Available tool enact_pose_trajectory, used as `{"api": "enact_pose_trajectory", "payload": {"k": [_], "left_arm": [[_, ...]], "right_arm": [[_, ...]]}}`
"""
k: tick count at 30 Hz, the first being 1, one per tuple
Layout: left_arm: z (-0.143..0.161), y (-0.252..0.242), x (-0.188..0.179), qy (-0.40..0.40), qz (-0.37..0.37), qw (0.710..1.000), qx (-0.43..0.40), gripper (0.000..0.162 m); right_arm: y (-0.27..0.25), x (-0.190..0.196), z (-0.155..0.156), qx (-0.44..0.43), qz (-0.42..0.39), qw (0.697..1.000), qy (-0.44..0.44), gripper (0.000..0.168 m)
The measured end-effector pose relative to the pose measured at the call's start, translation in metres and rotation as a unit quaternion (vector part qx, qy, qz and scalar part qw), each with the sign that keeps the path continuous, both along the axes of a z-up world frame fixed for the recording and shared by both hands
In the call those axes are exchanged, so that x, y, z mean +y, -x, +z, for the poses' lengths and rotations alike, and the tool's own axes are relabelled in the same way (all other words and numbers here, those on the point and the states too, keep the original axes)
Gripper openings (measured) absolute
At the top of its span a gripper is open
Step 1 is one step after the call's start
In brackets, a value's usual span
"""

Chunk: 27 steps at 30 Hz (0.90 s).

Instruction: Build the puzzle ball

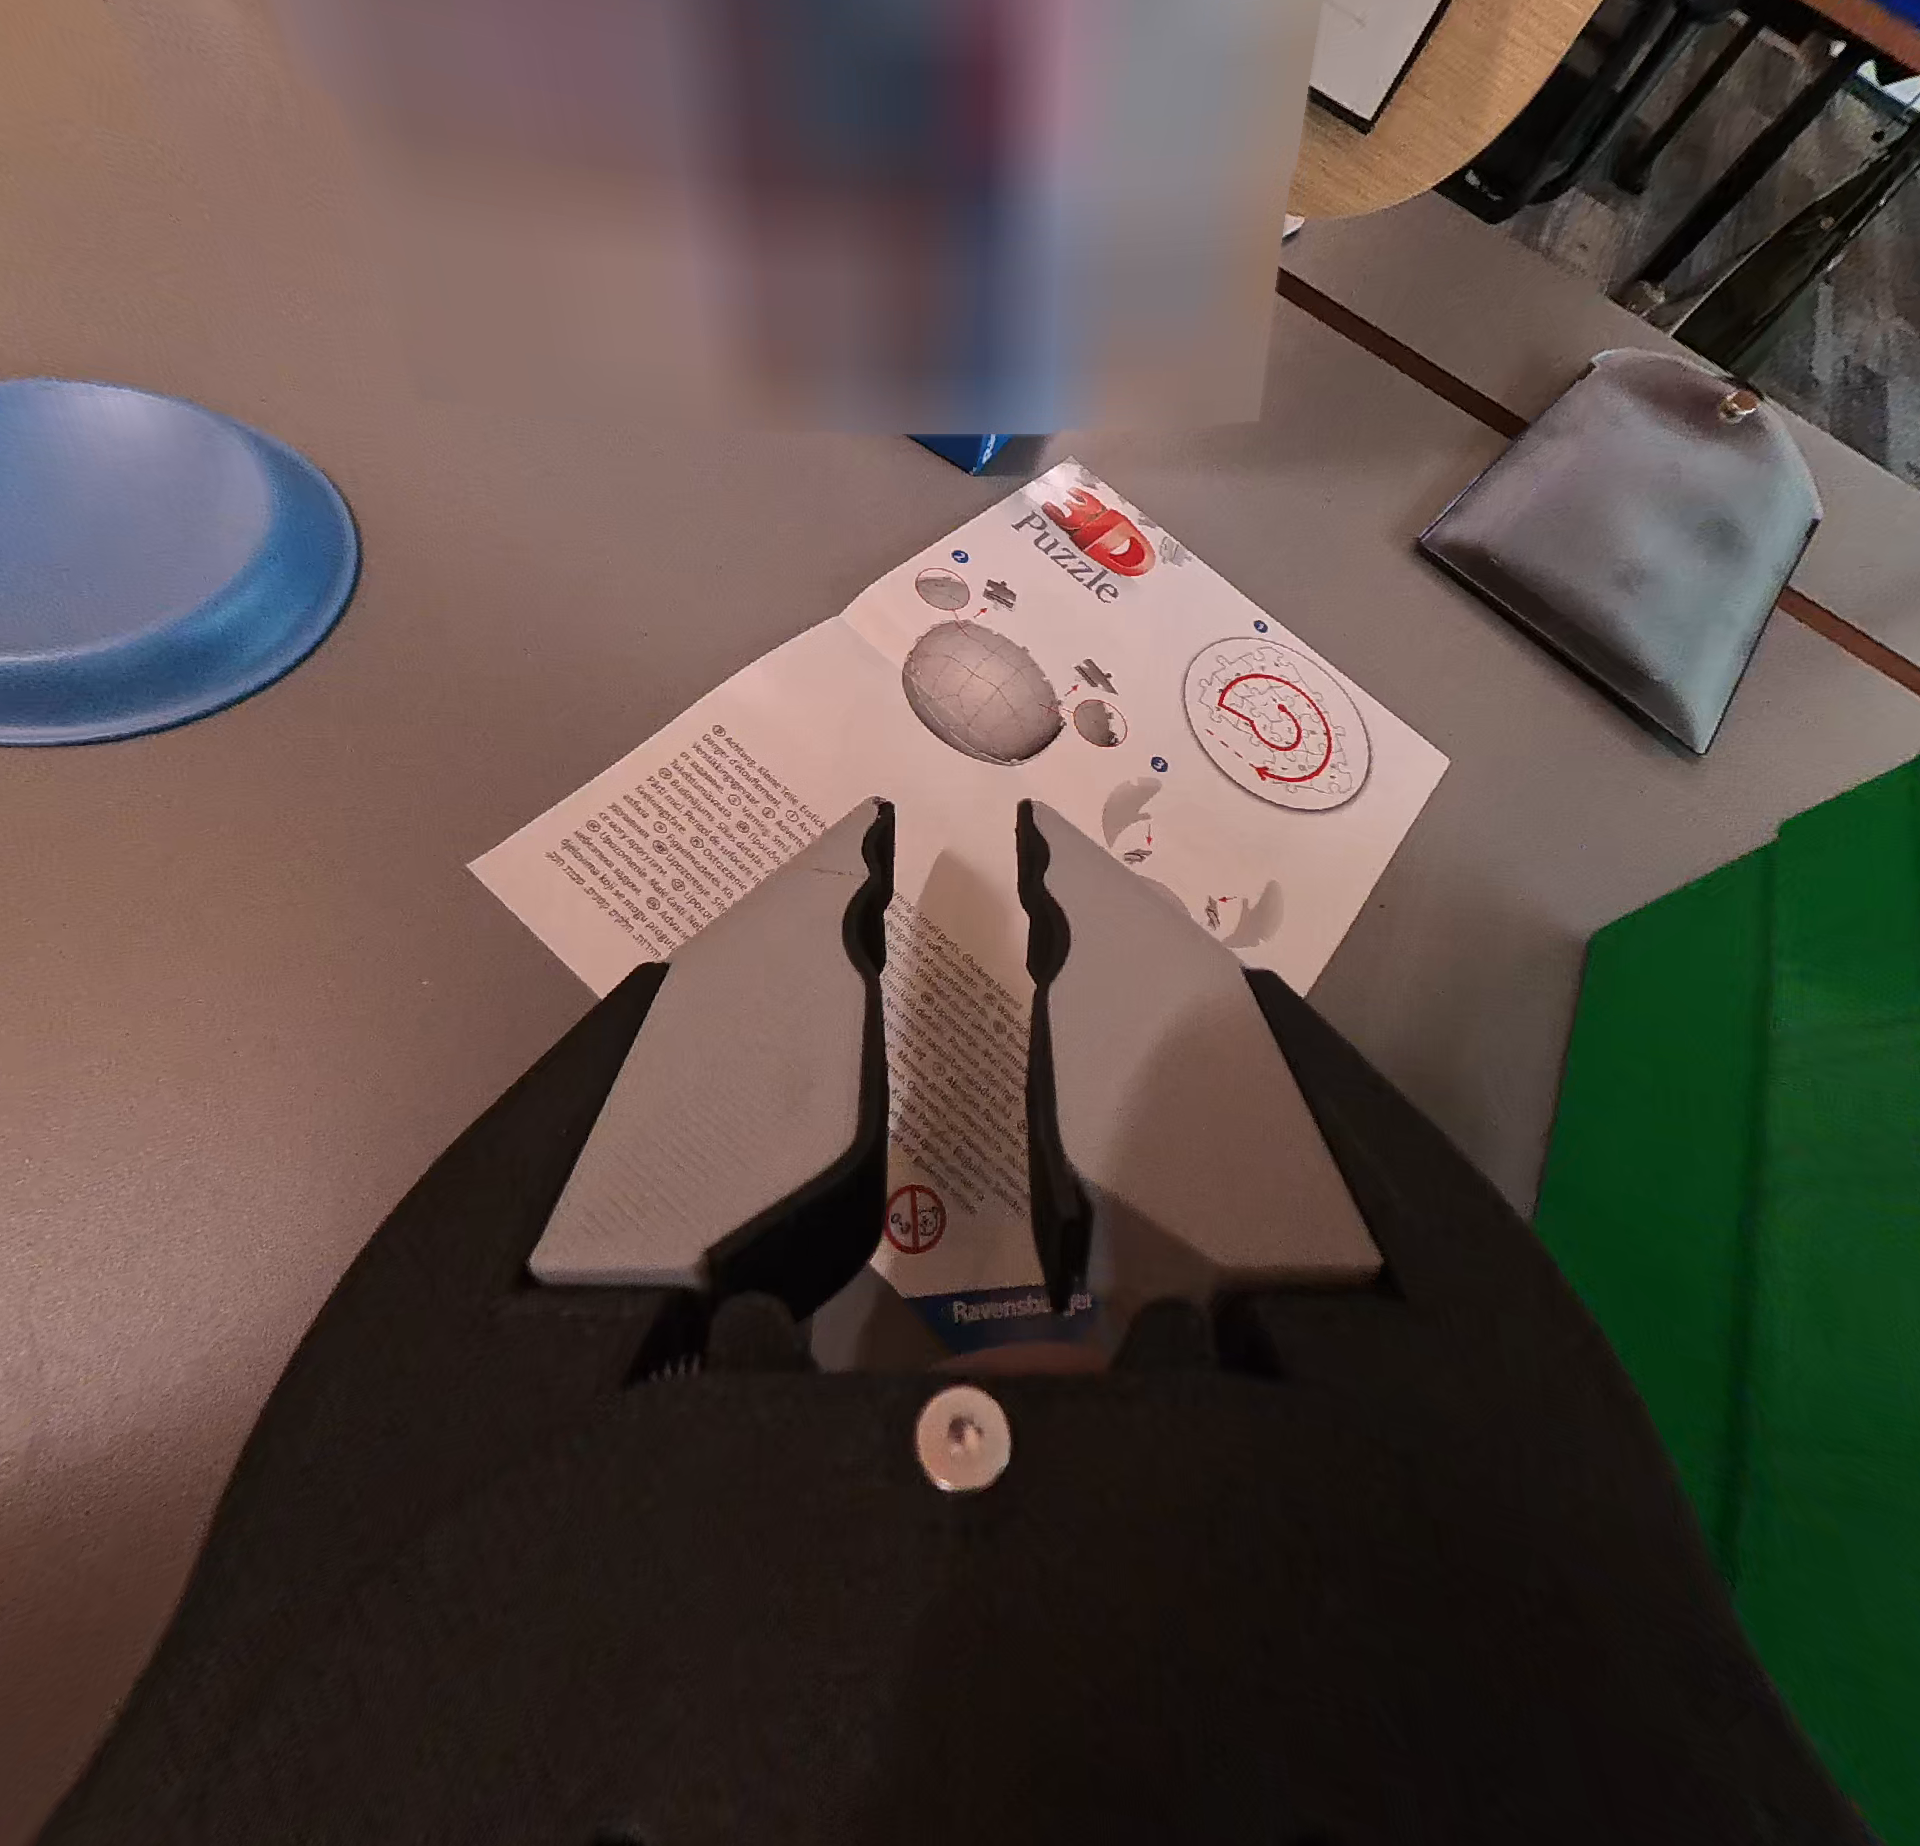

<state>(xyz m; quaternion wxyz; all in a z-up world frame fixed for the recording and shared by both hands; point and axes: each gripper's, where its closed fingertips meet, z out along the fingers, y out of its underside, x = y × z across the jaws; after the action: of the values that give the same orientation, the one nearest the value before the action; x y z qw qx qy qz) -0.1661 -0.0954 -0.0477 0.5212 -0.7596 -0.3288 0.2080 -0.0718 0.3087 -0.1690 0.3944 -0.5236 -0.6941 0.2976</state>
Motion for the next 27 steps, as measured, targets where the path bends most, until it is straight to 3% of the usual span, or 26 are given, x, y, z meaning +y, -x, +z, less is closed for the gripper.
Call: {"api": "enact_pose_trajectory", "payload": {"k": [1,5,7,14,15,17,22,27], "left_arm": [[0.000,0.011,-0.021,0.021,0.023,1.000,-0.002,0.067],[-0.035,0.052,-0.105,0.117,0.094,0.983,-0.106,0.077],[-0.061,0.062,-0.130,0.148,0.096,0.968,-0.179,0.077],[-0.138,0.074,-0.146,0.284,0.062,0.904,-0.314,0.077],[-0.145,0.072,-0.141,0.295,0.044,0.894,-0.334,0.087],[-0.150,0.080,-0.139,0.328,0.034,0.884,-0.332,0.098],[-0.154,0.105,-0.136,0.370,0.032,0.866,-0.336,0.095],[-0.136,0.158,-0.143,0.371,0.116,0.892,-0.229,0.054]], "right_arm": [[0.000,-0.001,0.000,0.000,0.002,1.000,0.000,0.020],[0.000,-0.004,0.001,0.001,0.006,1.000,0.001,0.020],[-0.001,-0.004,0.001,0.002,0.007,1.000,0.001,0.020],[-0.001,-0.006,0.000,-0.002,0.010,1.000,0.000,0.020],[-0.001,-0.006,-0.001,-0.003,0.011,1.000,0.000,0.020],[-0.001,-0.006,-0.001,-0.004,0.011,1.000,0.000,0.020],[0.000,-0.007,-0.002,-0.006,0.014,1.000,-0.002,0.020],[0.000,-0.005,-0.002,-0.005,0.009,1.000,0.001,0.020]]}}
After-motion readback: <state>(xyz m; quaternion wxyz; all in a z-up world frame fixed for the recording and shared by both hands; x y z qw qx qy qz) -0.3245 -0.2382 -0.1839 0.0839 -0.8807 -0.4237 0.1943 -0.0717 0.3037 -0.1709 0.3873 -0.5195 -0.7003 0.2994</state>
